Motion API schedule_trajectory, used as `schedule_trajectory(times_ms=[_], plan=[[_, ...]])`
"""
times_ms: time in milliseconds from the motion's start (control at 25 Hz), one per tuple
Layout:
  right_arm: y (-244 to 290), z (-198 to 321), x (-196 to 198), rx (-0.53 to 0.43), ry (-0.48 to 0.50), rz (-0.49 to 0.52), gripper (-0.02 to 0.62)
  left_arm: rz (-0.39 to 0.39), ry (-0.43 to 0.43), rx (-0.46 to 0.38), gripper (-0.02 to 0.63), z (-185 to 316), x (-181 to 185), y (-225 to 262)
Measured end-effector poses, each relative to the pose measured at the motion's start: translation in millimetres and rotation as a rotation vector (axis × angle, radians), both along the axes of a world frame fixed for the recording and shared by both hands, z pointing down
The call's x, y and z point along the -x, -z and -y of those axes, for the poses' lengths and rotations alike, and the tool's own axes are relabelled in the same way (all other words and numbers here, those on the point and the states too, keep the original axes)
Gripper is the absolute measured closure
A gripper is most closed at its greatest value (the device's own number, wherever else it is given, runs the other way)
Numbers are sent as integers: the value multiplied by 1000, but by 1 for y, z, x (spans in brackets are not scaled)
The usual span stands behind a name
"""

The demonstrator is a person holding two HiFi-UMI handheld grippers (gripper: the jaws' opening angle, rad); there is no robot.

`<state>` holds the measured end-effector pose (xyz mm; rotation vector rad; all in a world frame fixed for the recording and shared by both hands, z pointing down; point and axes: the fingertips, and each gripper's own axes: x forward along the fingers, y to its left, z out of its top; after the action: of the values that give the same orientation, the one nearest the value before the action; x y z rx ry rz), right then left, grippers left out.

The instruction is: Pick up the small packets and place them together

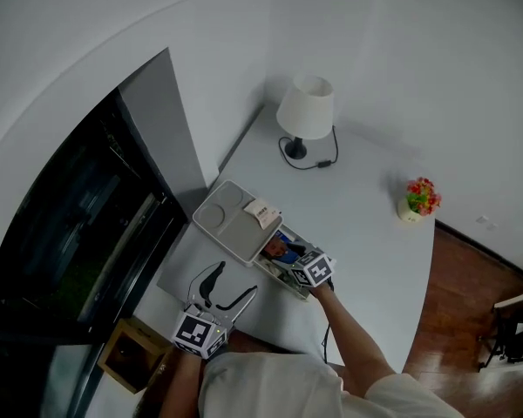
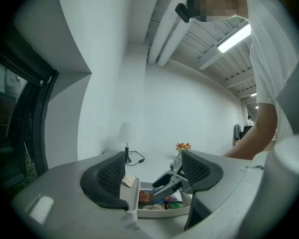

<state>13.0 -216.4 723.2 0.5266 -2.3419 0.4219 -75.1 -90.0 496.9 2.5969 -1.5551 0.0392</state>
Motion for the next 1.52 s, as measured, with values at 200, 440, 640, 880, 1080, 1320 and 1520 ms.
schedule_trajectory(times_ms=[200, 440, 640, 880, 1080, 1320, 1520], plan=[[-25, 15, 9, 35, -13, -65, 304, 4, 19, 1, 245, -3, 7, 2], [-37, 22, 24, 54, 4, -105, 304, -2, 56, 11, 245, -5, 23, 0], [-49, 25, 19, 72, -15, -156, 314, 3, 71, 10, 245, -6, 31, 3], [-46, 28, 20, 46, -13, -171, 368, 19, 69, 9, 245, -10, 34, 5], [-46, 23, 17, 78, -9, -163, 410, 15, 65, 7, 245, -12, 30, 5], [-38, 15, 9, 35, 26, -191, 446, 13, 66, 7, 245, -18, 26, 5], [-26, 1, 3, 0, 48, -183, 457, -6, 60, 7, 255, -22, 22, 2]])
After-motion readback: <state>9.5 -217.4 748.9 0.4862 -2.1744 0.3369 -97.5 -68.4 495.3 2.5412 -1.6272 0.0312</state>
